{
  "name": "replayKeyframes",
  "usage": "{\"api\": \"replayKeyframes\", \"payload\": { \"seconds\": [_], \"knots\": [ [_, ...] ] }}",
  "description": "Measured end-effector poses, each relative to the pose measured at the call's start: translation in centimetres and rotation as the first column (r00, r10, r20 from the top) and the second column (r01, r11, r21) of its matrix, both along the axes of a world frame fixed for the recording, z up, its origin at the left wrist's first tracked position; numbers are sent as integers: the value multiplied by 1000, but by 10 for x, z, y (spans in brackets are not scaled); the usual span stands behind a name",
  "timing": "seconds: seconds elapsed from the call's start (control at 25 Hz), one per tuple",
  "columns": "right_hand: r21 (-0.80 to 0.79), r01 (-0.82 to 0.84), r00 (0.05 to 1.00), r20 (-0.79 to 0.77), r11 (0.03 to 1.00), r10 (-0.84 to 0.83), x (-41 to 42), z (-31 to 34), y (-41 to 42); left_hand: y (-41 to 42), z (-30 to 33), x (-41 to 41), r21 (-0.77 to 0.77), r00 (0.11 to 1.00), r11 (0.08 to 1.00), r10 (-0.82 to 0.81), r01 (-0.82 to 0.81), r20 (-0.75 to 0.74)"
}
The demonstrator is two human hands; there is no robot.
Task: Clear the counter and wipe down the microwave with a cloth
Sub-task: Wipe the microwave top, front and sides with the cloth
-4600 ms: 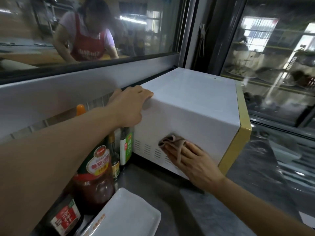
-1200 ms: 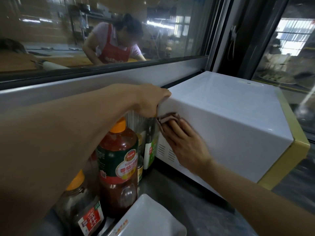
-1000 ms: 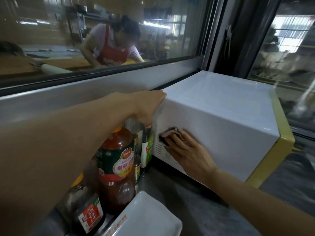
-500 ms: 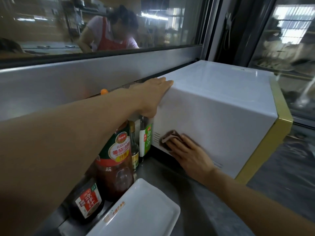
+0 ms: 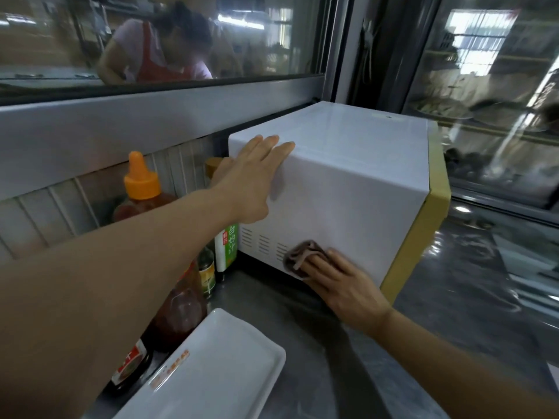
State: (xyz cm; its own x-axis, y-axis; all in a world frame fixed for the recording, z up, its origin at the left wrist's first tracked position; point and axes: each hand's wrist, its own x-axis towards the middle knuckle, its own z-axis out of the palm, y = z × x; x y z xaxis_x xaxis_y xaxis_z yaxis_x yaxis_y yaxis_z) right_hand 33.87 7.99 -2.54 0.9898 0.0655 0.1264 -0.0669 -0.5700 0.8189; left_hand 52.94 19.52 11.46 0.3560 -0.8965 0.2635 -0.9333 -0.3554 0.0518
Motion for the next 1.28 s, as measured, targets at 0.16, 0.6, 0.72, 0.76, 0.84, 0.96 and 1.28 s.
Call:
{"api": "replayKeyframes", "payload": {
  "seconds": [0.16,0.6,0.72,0.76,0.84,0.96,1.28],
  "knots": [
    [37,-63,976,211,997,54,-22,27,-12,1,4,-10,23,999,999,43,-43,6],
    [26,82,994,69,996,-84,-73,-3,-15,-13,-19,-38,-147,992,985,-77,91,101],
    [9,59,961,269,998,-60,-85,29,-22,-13,-18,-38,-140,992,985,-86,98,90],
    [6,41,918,395,999,-41,-87,44,-27,-13,-19,-38,-139,992,985,-86,99,97],
    [-4,46,832,554,999,-37,-90,70,-39,-13,-20,-37,-148,990,984,-80,96,113],
    [32,11,789,614,999,-28,-86,66,-44,-18,-25,-38,-186,990,979,-62,85,128],
    [-106,67,967,251,992,-39,-107,2,-32,-14,-24,-34,-175,977,977,-91,126,194]
  ]
}}
